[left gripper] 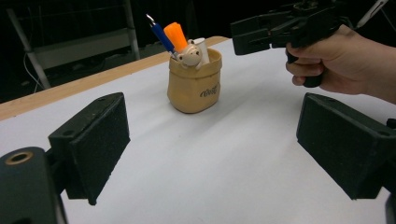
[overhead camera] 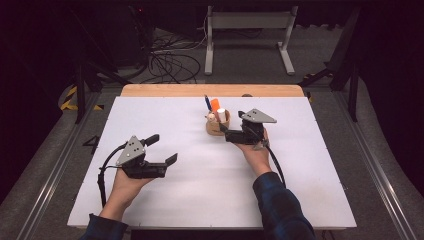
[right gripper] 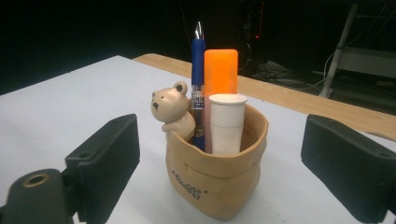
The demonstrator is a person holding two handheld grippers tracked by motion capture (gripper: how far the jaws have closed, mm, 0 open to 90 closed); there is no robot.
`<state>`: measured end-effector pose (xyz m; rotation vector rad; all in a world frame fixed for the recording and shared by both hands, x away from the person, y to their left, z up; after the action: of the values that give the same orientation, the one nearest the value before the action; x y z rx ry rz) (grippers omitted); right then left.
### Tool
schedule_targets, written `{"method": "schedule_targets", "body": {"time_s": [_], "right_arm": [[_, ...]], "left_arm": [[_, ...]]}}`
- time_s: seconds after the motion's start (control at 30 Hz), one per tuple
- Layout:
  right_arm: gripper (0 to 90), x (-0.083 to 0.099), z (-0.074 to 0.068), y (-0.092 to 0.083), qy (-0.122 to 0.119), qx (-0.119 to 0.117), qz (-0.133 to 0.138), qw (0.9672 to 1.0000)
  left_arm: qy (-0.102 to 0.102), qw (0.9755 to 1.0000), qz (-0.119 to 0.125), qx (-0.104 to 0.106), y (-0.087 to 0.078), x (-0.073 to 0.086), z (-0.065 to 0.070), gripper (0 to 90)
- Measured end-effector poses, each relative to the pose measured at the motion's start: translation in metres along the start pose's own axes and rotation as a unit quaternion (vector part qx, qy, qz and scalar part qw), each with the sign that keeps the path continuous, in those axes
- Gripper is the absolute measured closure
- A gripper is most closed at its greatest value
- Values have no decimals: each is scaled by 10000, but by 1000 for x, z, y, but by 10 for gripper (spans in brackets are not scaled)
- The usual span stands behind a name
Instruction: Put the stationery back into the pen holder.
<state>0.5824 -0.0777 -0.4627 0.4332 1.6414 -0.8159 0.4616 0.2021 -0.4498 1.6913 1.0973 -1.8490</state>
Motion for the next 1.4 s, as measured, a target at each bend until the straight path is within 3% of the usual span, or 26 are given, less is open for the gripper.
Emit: {"method": "schedule_targets", "body": {"time_s": [0.67,1.4], "right_arm": [[56,4,-2,-19,255,-223,-308,9990],[24,11,-2,-51,202,-331,-250,9989]], "left_arm": [[32,10000,-5,-17,-1,-1,1,103],[35,10000,-13,-79,-2,-1,0,103]]}}
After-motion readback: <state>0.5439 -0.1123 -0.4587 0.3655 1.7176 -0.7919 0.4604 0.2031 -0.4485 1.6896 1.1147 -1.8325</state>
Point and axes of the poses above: each handheld gripper's, and its own axes: y roughly forward along the jaws, x roughly out of its underside, z roughly to its right, the point moved 5 cm from there along y, roughly forward along the jaws, and after that the axes turned 5 degrees about -x, right-handed, at the moved point
